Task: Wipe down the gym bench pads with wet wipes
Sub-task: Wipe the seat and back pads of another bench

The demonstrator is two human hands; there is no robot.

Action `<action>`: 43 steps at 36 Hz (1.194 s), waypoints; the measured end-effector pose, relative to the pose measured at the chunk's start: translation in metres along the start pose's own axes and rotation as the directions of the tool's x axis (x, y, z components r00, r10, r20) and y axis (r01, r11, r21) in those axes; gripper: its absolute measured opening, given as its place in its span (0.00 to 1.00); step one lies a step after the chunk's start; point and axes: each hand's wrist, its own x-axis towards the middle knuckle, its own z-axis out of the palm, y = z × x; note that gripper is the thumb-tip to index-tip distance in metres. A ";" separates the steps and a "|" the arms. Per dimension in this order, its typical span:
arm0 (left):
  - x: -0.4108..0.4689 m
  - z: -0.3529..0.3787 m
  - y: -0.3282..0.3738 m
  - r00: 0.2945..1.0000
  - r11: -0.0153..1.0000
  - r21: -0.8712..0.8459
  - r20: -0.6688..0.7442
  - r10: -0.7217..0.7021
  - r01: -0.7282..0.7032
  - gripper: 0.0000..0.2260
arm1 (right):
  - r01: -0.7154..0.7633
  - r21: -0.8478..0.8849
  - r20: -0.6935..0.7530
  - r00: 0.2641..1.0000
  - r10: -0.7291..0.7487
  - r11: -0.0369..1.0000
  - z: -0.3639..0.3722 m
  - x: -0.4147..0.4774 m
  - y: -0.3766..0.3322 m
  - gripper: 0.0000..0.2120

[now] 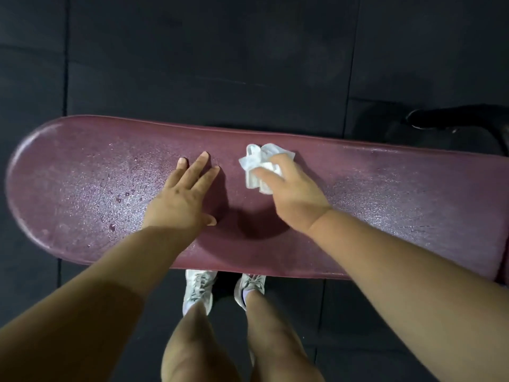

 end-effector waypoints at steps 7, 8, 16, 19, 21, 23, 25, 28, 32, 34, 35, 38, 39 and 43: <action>0.000 0.002 -0.007 0.999 0.999 -0.031 0.007 0.039 -0.039 0.41 | -0.617 0.082 -0.249 0.748 0.616 0.782 -0.028 0.013 0.033 0.14; -0.001 0.002 -0.009 0.999 0.998 -0.040 0.005 0.050 -0.050 0.40 | -0.643 -0.035 -0.308 0.735 0.604 0.765 -0.022 0.017 0.031 0.09; -0.015 0.000 -0.049 0.998 0.999 -0.046 -0.066 -0.004 0.001 0.38 | -0.181 0.048 0.005 0.983 0.181 0.982 0.022 0.042 -0.077 0.19; -0.024 0.001 -0.068 0.999 1.000 -0.024 -0.042 -0.019 0.018 0.38 | 0.018 0.015 0.054 0.998 -0.019 1.000 0.031 0.032 -0.077 0.08; -0.028 0.002 -0.077 1.000 1.000 -0.002 -0.002 -0.011 0.011 0.40 | 0.045 0.074 0.094 0.994 -0.052 0.996 0.033 0.023 -0.062 0.11; -0.030 0.003 -0.080 0.999 0.999 0.038 0.040 0.007 -0.009 0.43 | -0.030 0.003 0.065 0.997 0.030 1.000 0.025 0.013 -0.047 0.09; -0.030 0.005 -0.080 0.998 0.998 0.070 0.068 0.003 -0.008 0.45 | -0.224 -0.086 -0.057 0.974 0.220 0.971 0.016 0.003 -0.034 0.08; -0.028 0.006 -0.078 0.997 0.994 0.109 0.081 -0.004 -0.005 0.44 | -0.506 -0.001 -0.170 0.850 0.499 0.862 0.011 -0.013 -0.034 0.15; -0.027 0.010 -0.081 0.997 0.992 0.128 0.072 0.008 -0.017 0.44 | -0.710 0.243 -0.328 0.581 0.745 0.661 0.034 -0.013 -0.072 0.24; -0.027 0.012 -0.085 0.997 0.993 0.111 0.065 0.034 -0.041 0.44 | -0.712 0.247 -0.296 0.591 0.750 0.658 0.052 -0.008 -0.107 0.24; -0.027 0.012 -0.087 0.997 0.994 0.097 0.059 0.053 -0.058 0.43 | -0.665 0.212 -0.229 0.679 0.698 0.716 0.062 -0.009 -0.123 0.23; -0.030 0.013 -0.091 0.993 0.992 0.068 0.040 0.107 -0.110 0.43 | -0.260 0.074 -0.023 0.965 0.263 0.963 0.084 -0.023 -0.153 0.15; -0.030 0.013 -0.092 0.992 0.990 0.062 0.034 0.121 -0.123 0.43 | -0.158 0.029 0.027 0.987 0.157 0.987 0.084 -0.028 -0.153 0.10; -0.030 0.016 -0.094 0.989 0.987 0.055 0.007 0.151 -0.151 0.43 | -0.159 -0.061 0.066 0.985 0.162 0.985 0.068 -0.043 -0.115 0.08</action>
